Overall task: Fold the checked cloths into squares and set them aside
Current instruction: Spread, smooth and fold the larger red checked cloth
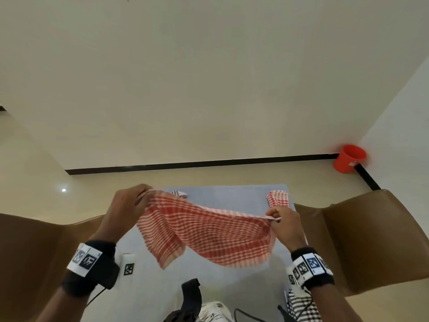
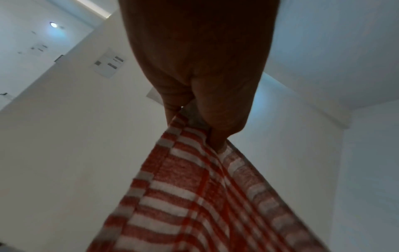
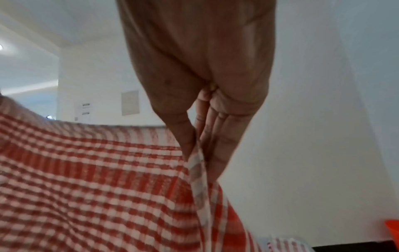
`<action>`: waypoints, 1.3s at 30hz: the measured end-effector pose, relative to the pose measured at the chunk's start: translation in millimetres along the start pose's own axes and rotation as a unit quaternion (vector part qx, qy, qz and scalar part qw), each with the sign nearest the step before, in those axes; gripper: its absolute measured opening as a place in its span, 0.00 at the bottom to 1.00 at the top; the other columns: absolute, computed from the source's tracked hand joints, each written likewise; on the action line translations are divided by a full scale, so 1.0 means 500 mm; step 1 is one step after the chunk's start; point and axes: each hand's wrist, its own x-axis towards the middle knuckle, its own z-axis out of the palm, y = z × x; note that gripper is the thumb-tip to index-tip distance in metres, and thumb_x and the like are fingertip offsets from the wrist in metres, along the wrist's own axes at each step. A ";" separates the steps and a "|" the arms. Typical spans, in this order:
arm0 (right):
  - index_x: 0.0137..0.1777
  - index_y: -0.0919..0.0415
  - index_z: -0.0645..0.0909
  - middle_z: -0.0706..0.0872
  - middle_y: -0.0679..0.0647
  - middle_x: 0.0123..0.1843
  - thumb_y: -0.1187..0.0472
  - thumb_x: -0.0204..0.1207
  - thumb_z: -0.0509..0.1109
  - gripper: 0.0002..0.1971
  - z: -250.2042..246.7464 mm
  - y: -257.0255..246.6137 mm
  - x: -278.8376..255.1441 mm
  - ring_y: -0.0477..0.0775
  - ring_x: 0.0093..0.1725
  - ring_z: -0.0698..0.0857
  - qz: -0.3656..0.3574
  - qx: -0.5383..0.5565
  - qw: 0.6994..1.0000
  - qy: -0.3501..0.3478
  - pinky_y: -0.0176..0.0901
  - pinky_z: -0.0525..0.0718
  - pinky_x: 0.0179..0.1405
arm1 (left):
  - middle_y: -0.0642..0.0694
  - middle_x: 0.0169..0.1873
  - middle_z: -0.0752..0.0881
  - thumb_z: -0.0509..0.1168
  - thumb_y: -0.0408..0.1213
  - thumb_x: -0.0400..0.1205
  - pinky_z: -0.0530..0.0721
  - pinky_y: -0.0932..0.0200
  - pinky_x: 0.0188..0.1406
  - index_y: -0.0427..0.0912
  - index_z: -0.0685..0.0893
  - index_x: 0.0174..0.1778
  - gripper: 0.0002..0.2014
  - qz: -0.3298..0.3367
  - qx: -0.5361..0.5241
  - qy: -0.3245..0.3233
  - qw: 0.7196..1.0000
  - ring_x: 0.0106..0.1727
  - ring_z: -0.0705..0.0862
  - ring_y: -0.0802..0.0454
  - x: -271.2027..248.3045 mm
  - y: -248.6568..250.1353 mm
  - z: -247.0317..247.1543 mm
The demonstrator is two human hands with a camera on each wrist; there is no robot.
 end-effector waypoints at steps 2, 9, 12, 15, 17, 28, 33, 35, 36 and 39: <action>0.45 0.51 0.90 0.87 0.38 0.37 0.67 0.76 0.77 0.09 -0.014 0.012 0.010 0.37 0.38 0.86 0.001 -0.046 0.999 0.005 0.29 0.83 0.36 | 0.56 0.36 0.90 0.65 0.43 0.88 0.92 0.46 0.37 0.48 0.87 0.52 0.06 -0.023 0.013 -0.008 1.000 0.35 0.90 0.59 -0.001 -0.032 0.005; 0.56 0.58 0.88 0.93 0.53 0.48 0.59 0.85 0.71 0.06 -0.065 0.021 0.034 0.47 0.40 0.90 0.013 -0.044 0.996 0.082 0.38 0.91 0.38 | 0.54 0.39 0.90 0.62 0.42 0.90 0.92 0.50 0.34 0.49 0.85 0.58 0.07 -0.030 0.050 0.011 0.998 0.35 0.90 0.58 0.014 -0.081 -0.013; 0.57 0.52 0.89 0.92 0.47 0.47 0.53 0.86 0.70 0.08 -0.076 0.031 0.043 0.41 0.42 0.90 0.000 -0.017 1.000 -0.004 0.37 0.91 0.42 | 0.56 0.38 0.91 0.69 0.39 0.87 0.92 0.51 0.38 0.48 0.89 0.55 0.05 -0.021 0.046 -0.018 0.999 0.36 0.91 0.59 0.029 -0.105 -0.013; 0.50 0.45 0.90 0.90 0.40 0.44 0.51 0.84 0.72 0.05 -0.080 0.051 0.049 0.37 0.41 0.86 -0.021 -0.059 0.978 -0.201 0.28 0.79 0.42 | 0.60 0.38 0.92 0.72 0.40 0.84 0.92 0.54 0.42 0.55 0.92 0.50 0.05 -0.024 0.062 -0.158 0.985 0.37 0.91 0.64 0.041 -0.140 -0.008; 0.43 0.40 0.88 0.89 0.38 0.43 0.46 0.80 0.75 0.05 -0.074 0.077 0.050 0.39 0.41 0.87 -0.009 -0.128 0.946 -0.297 0.30 0.78 0.41 | 0.60 0.38 0.92 0.71 0.41 0.86 0.91 0.58 0.43 0.57 0.92 0.47 0.06 -0.035 0.100 -0.272 0.956 0.37 0.90 0.66 0.047 -0.149 -0.007; 0.41 0.50 0.91 0.91 0.49 0.41 0.51 0.80 0.76 0.08 -0.058 0.072 0.166 0.50 0.36 0.89 0.032 -0.208 0.976 -0.061 0.49 0.92 0.42 | 0.51 0.43 0.93 0.73 0.38 0.84 0.81 0.53 0.44 0.49 0.93 0.45 0.04 -0.070 0.217 -0.056 0.972 0.40 0.87 0.50 0.172 -0.107 0.024; 0.44 0.63 0.92 0.93 0.54 0.40 0.67 0.81 0.74 0.06 -0.071 0.011 0.167 0.47 0.34 0.87 -0.025 -0.038 0.988 0.146 0.24 0.78 0.32 | 0.45 0.37 0.93 0.67 0.38 0.86 0.87 0.44 0.45 0.49 0.92 0.56 0.09 -0.099 0.141 0.101 0.980 0.43 0.90 0.37 0.195 -0.077 0.047; 0.55 0.65 0.91 0.93 0.57 0.46 0.69 0.82 0.74 0.06 -0.076 0.008 0.139 0.51 0.40 0.90 -0.016 0.013 0.986 0.163 0.32 0.88 0.35 | 0.46 0.35 0.92 0.67 0.38 0.87 0.87 0.45 0.45 0.49 0.91 0.60 0.10 -0.096 0.121 0.121 0.981 0.42 0.90 0.40 0.174 -0.084 0.046; 0.59 0.65 0.90 0.93 0.57 0.49 0.68 0.82 0.73 0.09 -0.076 0.017 0.122 0.53 0.43 0.92 -0.004 0.027 0.987 0.160 0.33 0.90 0.35 | 0.45 0.38 0.93 0.69 0.38 0.87 0.87 0.45 0.44 0.48 0.91 0.61 0.10 -0.091 0.123 0.128 0.980 0.41 0.90 0.40 0.157 -0.087 0.045; 0.64 0.64 0.89 0.94 0.57 0.53 0.66 0.82 0.73 0.12 -0.056 0.081 0.068 0.52 0.42 0.92 0.011 0.021 0.990 0.143 0.37 0.93 0.37 | 0.43 0.50 0.94 0.74 0.35 0.84 0.86 0.49 0.41 0.47 0.92 0.62 0.12 -0.072 0.135 0.115 0.982 0.42 0.90 0.42 0.079 -0.106 0.044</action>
